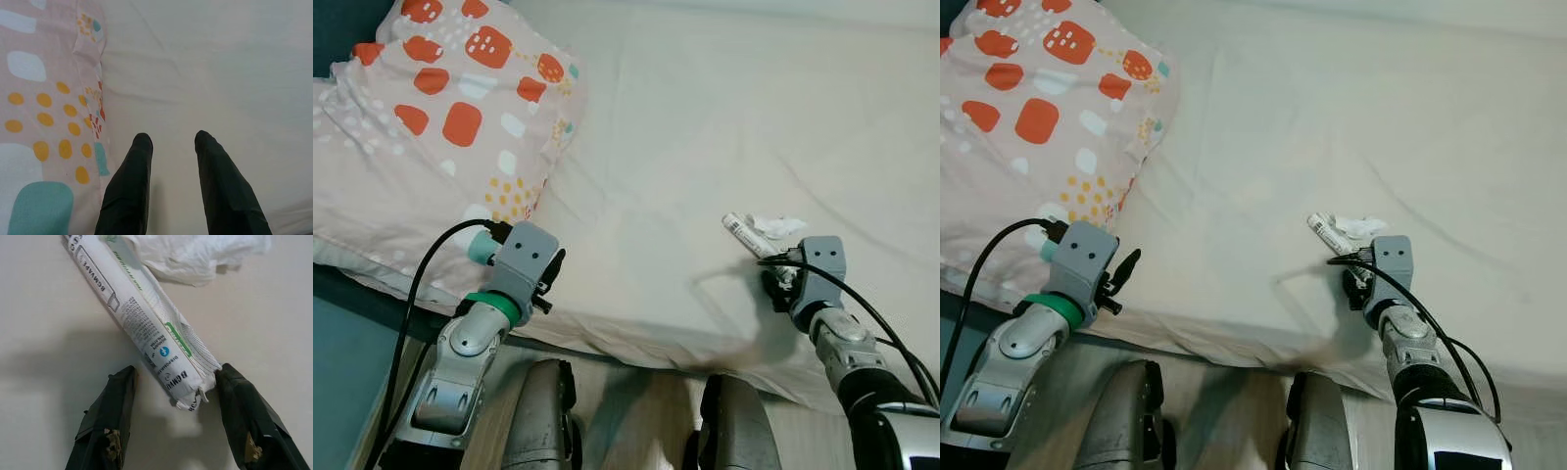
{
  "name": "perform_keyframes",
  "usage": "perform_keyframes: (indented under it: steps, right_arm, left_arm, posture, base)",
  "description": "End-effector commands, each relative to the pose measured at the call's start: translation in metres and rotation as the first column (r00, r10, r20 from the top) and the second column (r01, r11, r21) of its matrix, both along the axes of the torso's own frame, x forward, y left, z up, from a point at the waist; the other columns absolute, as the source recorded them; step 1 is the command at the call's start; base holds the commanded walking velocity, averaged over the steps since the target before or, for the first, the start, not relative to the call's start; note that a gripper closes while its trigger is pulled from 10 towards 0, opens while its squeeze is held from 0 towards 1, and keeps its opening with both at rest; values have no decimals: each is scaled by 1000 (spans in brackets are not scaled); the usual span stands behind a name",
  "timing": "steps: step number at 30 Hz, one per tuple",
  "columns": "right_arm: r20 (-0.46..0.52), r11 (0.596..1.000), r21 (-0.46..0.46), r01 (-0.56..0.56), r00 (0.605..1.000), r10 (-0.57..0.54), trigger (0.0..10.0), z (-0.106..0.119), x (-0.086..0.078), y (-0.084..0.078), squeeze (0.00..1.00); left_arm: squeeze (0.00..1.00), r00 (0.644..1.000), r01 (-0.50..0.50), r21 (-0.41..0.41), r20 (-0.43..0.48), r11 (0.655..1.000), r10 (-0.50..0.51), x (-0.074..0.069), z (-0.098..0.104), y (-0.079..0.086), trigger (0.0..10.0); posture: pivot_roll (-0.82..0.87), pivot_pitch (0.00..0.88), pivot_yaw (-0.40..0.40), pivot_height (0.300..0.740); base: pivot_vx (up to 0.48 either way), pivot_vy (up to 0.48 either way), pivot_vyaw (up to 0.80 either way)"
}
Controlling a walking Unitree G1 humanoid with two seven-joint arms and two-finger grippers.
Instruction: Clean up the room
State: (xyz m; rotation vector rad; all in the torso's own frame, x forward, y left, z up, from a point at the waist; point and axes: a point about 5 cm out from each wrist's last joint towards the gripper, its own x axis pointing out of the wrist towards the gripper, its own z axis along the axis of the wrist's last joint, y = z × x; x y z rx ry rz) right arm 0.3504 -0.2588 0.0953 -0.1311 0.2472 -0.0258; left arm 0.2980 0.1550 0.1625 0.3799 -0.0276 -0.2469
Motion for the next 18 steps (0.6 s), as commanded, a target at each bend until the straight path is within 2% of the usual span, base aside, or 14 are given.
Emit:
perform_keyframes:
  steps: [1,10,11,14,18]
  right_arm:
    - [-20,1000,-16,-15,1000,15,10000,-4,-3,-1,0]
    - [-7,995,-48,-87,996,87,10000,5,6,10,0]
    - [-9,994,-61,-87,996,86,0,6,7,12,0]
    - [-10,993,-67,-96,995,96,0,7,8,14,0]
    - [-37,994,-5,-111,993,111,0,0,7,20,0]
  left_arm:
    - [0,1000,-4,7,-23,1000,4,-3,-4,0,10000]
    - [0,1000,-10,11,-19,1000,10,-4,-4,2,10000]
    - [0,1000,-12,12,-19,1000,12,-4,-4,3,10000]
    - [0,1000,-13,13,-21,1000,13,-4,-4,3,10000]
    - [0,1000,-12,13,-23,1000,12,-5,-5,2,10000]
  posture:
    - [225,260,80,595]
    - [257,252,81,595]
    - [257,252,81,595]
    - [259,250,80,595]
    - [257,249,79,595]
  base:
    - [0,0,0]
    - [0,0,0]
    - [0,0,0]
    - [0,0,0]
    - [0,0,0]
